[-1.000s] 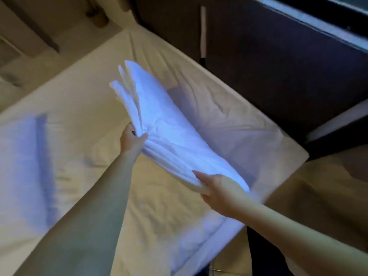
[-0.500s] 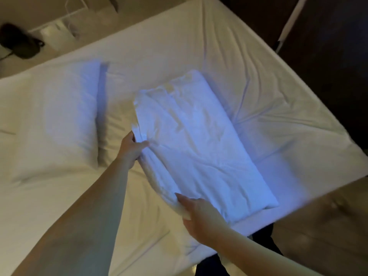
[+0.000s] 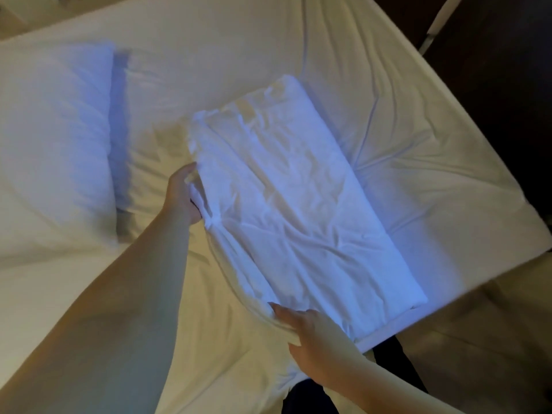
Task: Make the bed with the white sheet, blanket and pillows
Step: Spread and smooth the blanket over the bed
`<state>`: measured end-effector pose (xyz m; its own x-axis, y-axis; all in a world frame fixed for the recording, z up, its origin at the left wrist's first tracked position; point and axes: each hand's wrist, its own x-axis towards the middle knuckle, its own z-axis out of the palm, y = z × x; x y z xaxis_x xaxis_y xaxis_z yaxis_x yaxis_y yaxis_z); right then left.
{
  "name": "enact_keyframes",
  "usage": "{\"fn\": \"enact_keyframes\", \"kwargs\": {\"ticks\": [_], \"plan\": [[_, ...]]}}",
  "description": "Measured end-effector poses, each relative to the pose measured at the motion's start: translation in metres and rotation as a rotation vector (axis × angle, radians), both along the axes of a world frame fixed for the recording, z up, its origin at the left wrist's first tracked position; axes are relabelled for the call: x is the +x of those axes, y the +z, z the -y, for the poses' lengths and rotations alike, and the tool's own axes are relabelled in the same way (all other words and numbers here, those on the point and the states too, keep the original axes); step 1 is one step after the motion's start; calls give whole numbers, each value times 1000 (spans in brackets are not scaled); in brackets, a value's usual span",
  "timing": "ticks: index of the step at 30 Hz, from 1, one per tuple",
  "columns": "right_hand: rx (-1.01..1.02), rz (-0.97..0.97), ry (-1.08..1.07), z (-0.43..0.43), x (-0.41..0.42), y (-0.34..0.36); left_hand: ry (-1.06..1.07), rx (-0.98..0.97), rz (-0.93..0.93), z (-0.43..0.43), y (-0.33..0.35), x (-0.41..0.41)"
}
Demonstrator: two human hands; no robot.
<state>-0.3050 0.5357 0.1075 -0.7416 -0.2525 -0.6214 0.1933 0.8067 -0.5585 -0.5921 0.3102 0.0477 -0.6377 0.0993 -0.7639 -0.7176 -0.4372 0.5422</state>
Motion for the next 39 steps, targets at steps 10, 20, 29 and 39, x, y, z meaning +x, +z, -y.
{"fn": "enact_keyframes", "kwargs": {"ticks": [10, 20, 29, 39], "plan": [[-21, 61, 29, -3, 1, -3, -5, -362, -229, 12, -6, -69], [-13, 64, 102, 19, 24, -20, -69, -884, -305, 63, -11, -32], [0, 38, 175, 31, 45, -20, -548, -1075, -211, 57, -34, 64], [89, -28, 192, 27, 48, 14, -729, -1075, -153, 51, 3, 184]]}}
